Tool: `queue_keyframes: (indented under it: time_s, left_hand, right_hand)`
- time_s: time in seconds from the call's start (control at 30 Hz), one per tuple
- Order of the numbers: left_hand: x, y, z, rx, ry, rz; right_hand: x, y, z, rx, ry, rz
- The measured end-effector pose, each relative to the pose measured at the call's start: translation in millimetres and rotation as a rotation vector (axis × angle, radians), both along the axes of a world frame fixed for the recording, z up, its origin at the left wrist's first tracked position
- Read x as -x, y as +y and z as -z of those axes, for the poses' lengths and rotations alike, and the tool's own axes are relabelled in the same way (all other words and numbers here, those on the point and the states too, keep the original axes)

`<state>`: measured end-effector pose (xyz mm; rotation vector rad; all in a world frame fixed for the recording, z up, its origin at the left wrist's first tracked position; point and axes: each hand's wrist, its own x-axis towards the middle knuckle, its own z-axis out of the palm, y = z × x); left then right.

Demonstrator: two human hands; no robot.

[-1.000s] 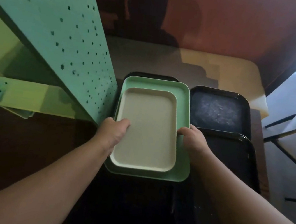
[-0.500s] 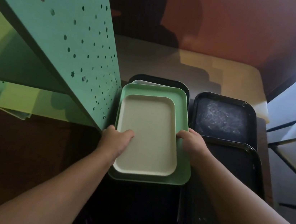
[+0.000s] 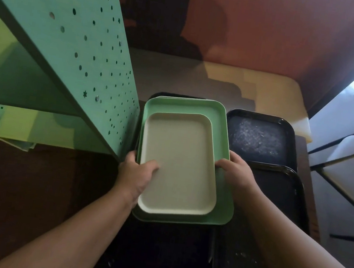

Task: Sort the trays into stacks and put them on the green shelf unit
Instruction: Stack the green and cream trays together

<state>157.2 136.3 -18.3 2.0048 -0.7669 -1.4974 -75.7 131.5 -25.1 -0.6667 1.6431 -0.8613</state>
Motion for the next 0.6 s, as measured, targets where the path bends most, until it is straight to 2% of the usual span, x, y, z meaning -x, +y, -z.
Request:
queue_keyframes:
  time_s: [0.1,0.33,0.6]
  left_hand:
    - [-4,6,-6,-0.048,0.149,-0.026]
    - [-17,27,-16,-0.104,0.261,0.051]
    - [-42,42,-36,0.045,0.358,0.204]
  right_hand:
    - [1,23,-3,0.042,0.019,0.060]
    - [-9,79,-14,0.107,-0.052,0.162]
    - [-11,99,-34,0.170,-0.085,0.002]
